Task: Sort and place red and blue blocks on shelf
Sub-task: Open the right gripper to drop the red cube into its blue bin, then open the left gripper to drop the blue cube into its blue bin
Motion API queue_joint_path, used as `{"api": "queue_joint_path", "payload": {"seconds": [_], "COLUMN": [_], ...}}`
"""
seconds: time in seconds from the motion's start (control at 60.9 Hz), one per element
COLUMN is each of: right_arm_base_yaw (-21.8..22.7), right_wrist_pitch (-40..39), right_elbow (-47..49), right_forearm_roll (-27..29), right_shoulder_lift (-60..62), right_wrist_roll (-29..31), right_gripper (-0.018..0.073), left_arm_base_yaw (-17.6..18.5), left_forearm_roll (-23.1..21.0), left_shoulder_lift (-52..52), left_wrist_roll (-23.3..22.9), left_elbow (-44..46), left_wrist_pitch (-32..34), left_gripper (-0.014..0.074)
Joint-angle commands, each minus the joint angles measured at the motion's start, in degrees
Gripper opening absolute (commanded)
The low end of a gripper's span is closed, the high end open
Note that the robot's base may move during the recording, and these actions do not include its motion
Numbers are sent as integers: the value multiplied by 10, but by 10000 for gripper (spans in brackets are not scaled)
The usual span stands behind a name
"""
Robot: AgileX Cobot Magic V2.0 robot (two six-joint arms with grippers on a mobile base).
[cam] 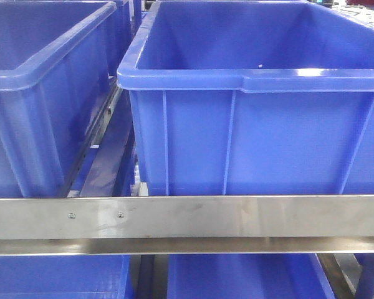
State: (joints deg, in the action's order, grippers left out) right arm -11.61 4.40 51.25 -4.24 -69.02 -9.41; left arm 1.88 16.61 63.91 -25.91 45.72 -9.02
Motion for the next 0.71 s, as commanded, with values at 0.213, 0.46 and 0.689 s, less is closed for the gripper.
{"api": "queue_joint_path", "payload": {"seconds": [0.213,0.46,0.689], "right_arm_base_yaw": [0,0,0], "right_wrist_pitch": [-72,-67,-67], "right_elbow": [22,22,22], "right_forearm_roll": [-7,-8,-8], "right_shoulder_lift": [0,0,0], "right_wrist_roll": [4,4,4], "right_gripper": [549,605,546], "left_arm_base_yaw": [0,0,0], "left_forearm_roll": [16,16,16], "left_shoulder_lift": [-9,-9,-10], "left_wrist_roll": [-1,-1,-1], "left_elbow": [22,22,22], "left_wrist_pitch": [69,64,62], "left_gripper": [566,585,485]}}
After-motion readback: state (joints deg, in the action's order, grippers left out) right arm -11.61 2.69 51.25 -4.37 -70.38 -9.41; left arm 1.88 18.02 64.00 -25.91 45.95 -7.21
